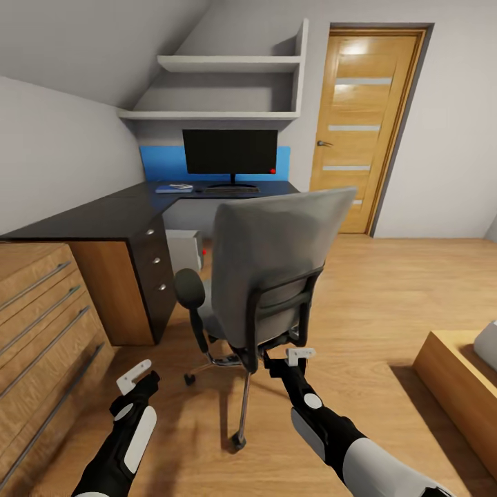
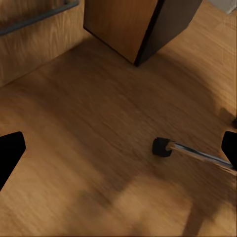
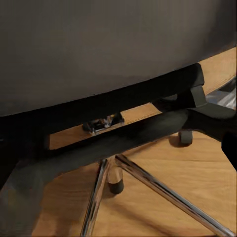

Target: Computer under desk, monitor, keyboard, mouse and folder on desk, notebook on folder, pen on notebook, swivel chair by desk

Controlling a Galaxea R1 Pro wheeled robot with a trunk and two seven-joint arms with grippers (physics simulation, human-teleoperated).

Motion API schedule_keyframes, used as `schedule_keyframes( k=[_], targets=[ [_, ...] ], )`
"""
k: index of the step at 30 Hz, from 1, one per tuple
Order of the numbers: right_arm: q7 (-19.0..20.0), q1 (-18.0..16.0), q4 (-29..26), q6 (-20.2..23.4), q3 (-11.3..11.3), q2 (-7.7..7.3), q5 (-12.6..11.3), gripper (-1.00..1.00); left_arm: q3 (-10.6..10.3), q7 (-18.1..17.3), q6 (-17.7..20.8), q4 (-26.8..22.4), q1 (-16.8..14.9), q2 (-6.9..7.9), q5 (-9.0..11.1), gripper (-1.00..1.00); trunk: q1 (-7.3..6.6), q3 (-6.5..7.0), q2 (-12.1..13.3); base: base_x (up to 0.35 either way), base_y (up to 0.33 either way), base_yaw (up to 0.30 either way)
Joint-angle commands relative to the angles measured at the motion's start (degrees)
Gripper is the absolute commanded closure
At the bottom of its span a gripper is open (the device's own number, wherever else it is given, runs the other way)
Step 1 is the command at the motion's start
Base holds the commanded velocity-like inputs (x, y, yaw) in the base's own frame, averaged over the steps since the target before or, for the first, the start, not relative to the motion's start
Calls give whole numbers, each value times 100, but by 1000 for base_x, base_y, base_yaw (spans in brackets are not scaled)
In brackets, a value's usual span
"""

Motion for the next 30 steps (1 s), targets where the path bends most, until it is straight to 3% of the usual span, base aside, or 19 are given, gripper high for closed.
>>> schedule_keyframes(
  k=[1,21,30],
  targets=[
    [-42,-7,2,-26,49,-4,-41,-100,9,13,28,-12,-2,-4,26,-100,-1,-6,-2,0,0,256],
    [-42,-7,-7,-35,38,-13,-40,-100,2,10,30,-9,-2,-10,31,-100,-1,-6,-2,0,0,260],
    [-41,-7,9,-375,31,-21,-48,-100,-4,10,36,-6,-2,-32,30,-100,-1,-6,-2,0,0,273]
  ],
)
